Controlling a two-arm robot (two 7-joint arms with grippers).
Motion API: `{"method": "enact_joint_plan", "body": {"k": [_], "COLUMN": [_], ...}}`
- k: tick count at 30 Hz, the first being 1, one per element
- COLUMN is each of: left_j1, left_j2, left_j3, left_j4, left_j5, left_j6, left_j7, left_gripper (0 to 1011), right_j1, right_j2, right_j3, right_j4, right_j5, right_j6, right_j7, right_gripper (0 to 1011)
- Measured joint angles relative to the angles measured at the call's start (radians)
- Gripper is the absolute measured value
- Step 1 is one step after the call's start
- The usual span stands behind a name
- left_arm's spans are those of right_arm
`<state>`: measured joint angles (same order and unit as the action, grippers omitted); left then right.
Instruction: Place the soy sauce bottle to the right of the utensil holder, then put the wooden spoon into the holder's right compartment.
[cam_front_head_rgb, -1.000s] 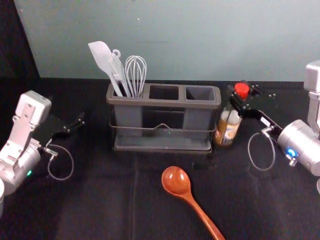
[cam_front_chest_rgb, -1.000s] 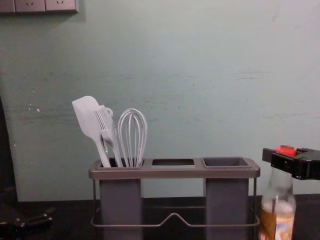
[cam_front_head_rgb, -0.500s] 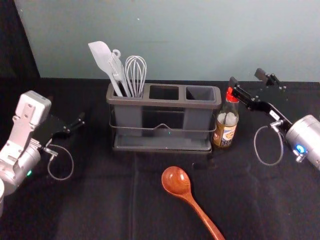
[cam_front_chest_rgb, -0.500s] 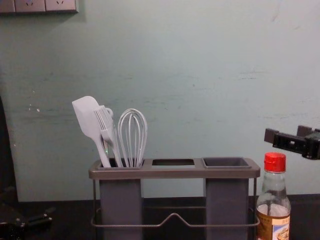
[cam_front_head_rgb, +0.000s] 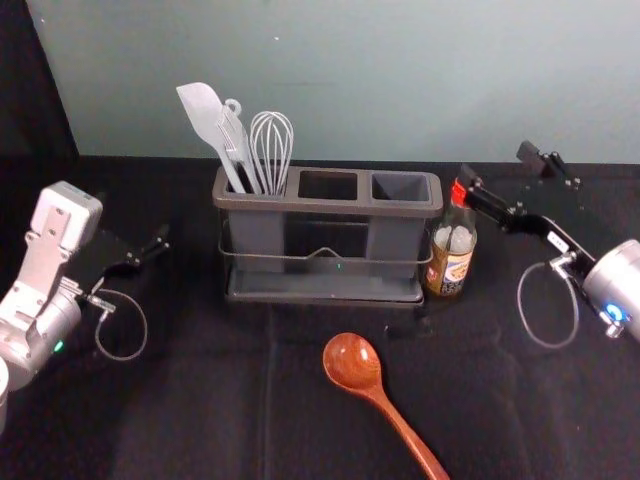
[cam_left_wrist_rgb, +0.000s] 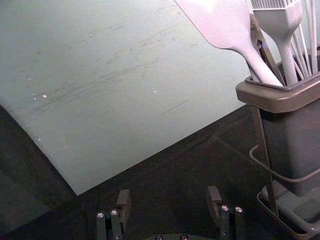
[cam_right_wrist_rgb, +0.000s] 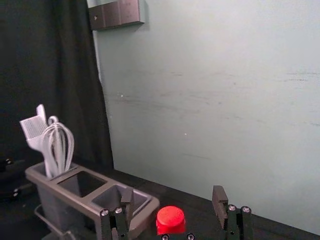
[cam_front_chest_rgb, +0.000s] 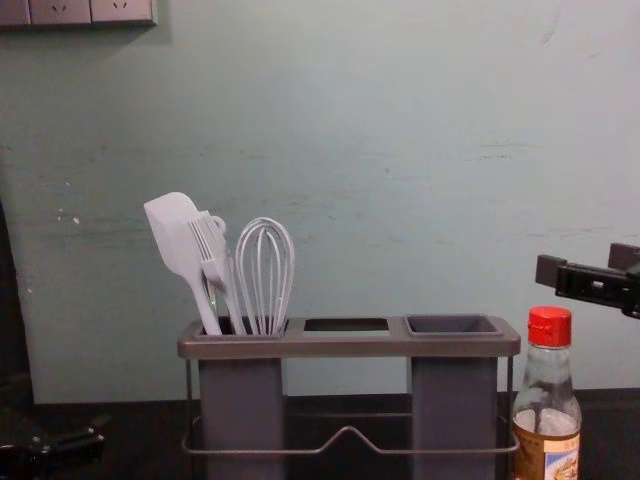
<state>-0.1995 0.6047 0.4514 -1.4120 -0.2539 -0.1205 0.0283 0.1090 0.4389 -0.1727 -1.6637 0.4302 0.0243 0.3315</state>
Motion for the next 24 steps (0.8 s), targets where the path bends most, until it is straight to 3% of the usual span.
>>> {"method": "enact_joint_plan", "body": {"k": [12, 19, 24], "left_j1": [0.0, 0.0, 0.0], "left_j2": [0.0, 0.0, 0.0], "left_j3": [0.0, 0.0, 0.0], "left_j4": [0.0, 0.0, 0.0], "left_j5": [0.0, 0.0, 0.0], "left_j6": [0.0, 0.0, 0.0], "left_j7": [0.0, 0.0, 0.0], "left_gripper": [1005, 1005, 1005], "right_j1": [-0.072, -0.11, -0.12], "right_j2": [0.038, 0.063, 0.065], "right_j3": [-0.035, -0.082, -0.136], "right_j4": [-0.083, -0.113, -0.104], "right_j5": [-0.043, -0.083, -0.101], "right_j6": [0.0, 0.001, 0.009], "right_j7": [0.021, 0.051, 0.081], "right_gripper": [1000, 1000, 1000]}}
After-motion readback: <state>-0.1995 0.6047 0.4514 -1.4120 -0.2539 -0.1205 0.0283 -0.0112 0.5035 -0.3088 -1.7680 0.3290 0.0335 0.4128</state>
